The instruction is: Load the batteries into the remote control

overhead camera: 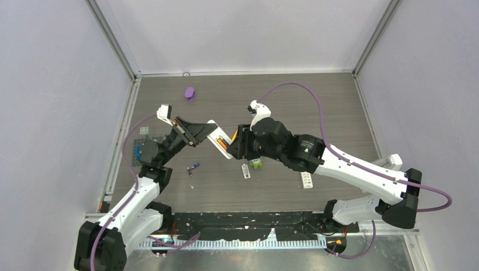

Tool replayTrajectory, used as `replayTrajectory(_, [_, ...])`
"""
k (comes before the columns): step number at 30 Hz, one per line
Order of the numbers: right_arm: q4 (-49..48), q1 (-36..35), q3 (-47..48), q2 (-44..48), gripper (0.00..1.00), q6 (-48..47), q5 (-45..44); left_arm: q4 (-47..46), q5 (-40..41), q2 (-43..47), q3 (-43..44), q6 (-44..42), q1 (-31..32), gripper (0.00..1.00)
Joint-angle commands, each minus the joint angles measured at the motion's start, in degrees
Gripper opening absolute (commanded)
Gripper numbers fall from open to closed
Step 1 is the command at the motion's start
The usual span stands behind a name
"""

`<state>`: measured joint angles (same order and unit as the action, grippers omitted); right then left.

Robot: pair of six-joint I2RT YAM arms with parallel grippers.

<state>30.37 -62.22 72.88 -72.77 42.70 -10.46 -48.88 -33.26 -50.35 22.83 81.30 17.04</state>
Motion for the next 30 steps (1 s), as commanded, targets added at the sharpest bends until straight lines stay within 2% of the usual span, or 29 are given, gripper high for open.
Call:
replayTrajectory(1, [-2.3, 0.9, -0.4, -2.0, 0.52, -0.6, -2.9, 8.6, -4.6, 5.2, 5.1, -7.2, 3.4, 0.00])
replayTrajectory(4, [-5.6, 1.2, -4.0, 2.3, 0.67, -2.1, -2.5, 18.9, -1.0, 7.4, 6.1, -13.5, 3.4, 0.00])
replayTrajectory(8, [-10.9, 2.0, -8.8, 8.5, 0.78, -5.2, -0.5, 26.6, 2.7, 9.2, 6.6, -18.5, 3.5, 0.00])
replayTrajectory(15, [-12.0, 2.2, -11.8, 11.7, 0.84, -15.2, 0.5, 32.8, 7.2, 8.9, 4.8, -19.5, 3.4, 0.00])
replayTrajectory(18, [-10.1, 2.1, -12.4, 10.6, 0.84, -16.4, -1.2, 33.2, 9.4, 7.7, 1.3, -19.0, 3.4, 0.00])
replayTrajectory(22, [-5.4, 2.5, -13.7, 6.9, 0.82, -14.1, -4.7, 28.8, 11.1, 4.0, -3.0, -19.6, 4.7, 0.00])
replayTrajectory(25, [-3.0, 2.9, -14.5, 1.8, 0.75, -12.4, -5.2, 28.2, 14.8, 0.5, -4.6, -23.0, 7.1, 0.00])
replayTrajectory(27, [-2.6, 3.3, -14.9, -2.1, 0.67, -12.3, -5.1, 24.2, 16.0, -2.3, -6.8, -23.3, 7.9, 0.00])
replayTrajectory(30, [-3.1, 3.7, -14.9, -8.8, 0.61, -12.6, -3.4, 17.9, 19.8, -4.9, -11.0, -22.1, 9.4, 0.00])
